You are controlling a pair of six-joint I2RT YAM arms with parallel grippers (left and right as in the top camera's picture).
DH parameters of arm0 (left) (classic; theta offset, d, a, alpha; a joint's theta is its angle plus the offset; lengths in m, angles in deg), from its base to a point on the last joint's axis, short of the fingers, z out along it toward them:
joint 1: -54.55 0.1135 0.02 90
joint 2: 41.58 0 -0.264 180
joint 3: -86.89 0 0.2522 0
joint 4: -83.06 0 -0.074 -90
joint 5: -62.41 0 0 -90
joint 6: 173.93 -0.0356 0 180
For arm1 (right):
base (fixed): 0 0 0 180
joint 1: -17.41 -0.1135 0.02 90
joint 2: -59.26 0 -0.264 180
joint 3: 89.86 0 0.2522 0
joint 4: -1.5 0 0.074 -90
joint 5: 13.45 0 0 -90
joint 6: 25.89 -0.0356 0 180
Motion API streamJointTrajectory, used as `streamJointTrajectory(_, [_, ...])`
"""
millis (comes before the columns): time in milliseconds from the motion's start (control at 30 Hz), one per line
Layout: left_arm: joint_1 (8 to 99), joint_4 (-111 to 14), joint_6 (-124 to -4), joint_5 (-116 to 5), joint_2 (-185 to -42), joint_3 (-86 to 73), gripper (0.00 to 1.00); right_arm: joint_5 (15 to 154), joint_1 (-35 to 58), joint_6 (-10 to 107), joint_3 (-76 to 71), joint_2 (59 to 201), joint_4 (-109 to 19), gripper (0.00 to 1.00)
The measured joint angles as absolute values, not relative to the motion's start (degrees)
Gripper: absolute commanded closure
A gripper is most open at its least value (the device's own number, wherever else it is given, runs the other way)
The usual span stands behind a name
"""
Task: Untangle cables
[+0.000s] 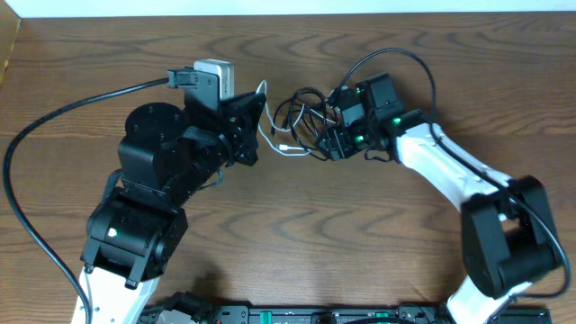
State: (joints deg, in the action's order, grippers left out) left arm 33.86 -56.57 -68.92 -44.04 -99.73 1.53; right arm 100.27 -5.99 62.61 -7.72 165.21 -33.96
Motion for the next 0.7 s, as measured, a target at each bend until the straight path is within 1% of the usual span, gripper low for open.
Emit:
streamJointTrajectory(100, [33.86, -56.24, -68.88, -44.04, -99.73, 1.53, 0.92, 100.84, -6.84, 61.93, -7.74, 166.91, -31.84, 0.36])
streamJointTrajectory(133, [33.86, -56.24, -68.88, -44.04, -99.73, 1.53, 0.92, 101.06, -7.19, 61.67, -7.74, 167.29, -30.99, 0.42])
streamJointTrajectory(167, [33.86, -56.22, -68.88, -44.04, -99.73, 1.53, 0.92, 101.15, -7.41, 61.56, -7.76, 167.55, -30.24, 0.59])
streamJointTrajectory(233, [33.86, -56.22, -68.88, -44.04, -99.73, 1.53, 0.92, 101.41, -8.04, 60.95, -7.76, 167.66, -29.19, 0.99])
streamJointTrajectory(367, [33.86, -56.20, -68.88, -44.04, -99.49, 1.53, 0.92, 98.76, -8.65, 58.24, -7.76, 167.66, -29.02, 0.99])
streamJointTrajectory(433, [33.86, -56.18, -68.90, -43.56, -99.14, 1.53, 0.92, 94.11, -8.81, 55.38, -7.74, 167.66, -30.35, 0.99])
streamJointTrajectory(567, [33.86, -55.98, -68.90, -40.35, -98.07, 1.53, 0.92, 82.35, -7.82, 48.47, -7.83, 167.66, -37.30, 0.99])
streamJointTrajectory(700, [33.86, -55.02, -69.80, -35.08, -97.32, 1.53, 0.92, 73.02, -3.76, 44.05, -7.83, 167.66, -42.96, 0.99])
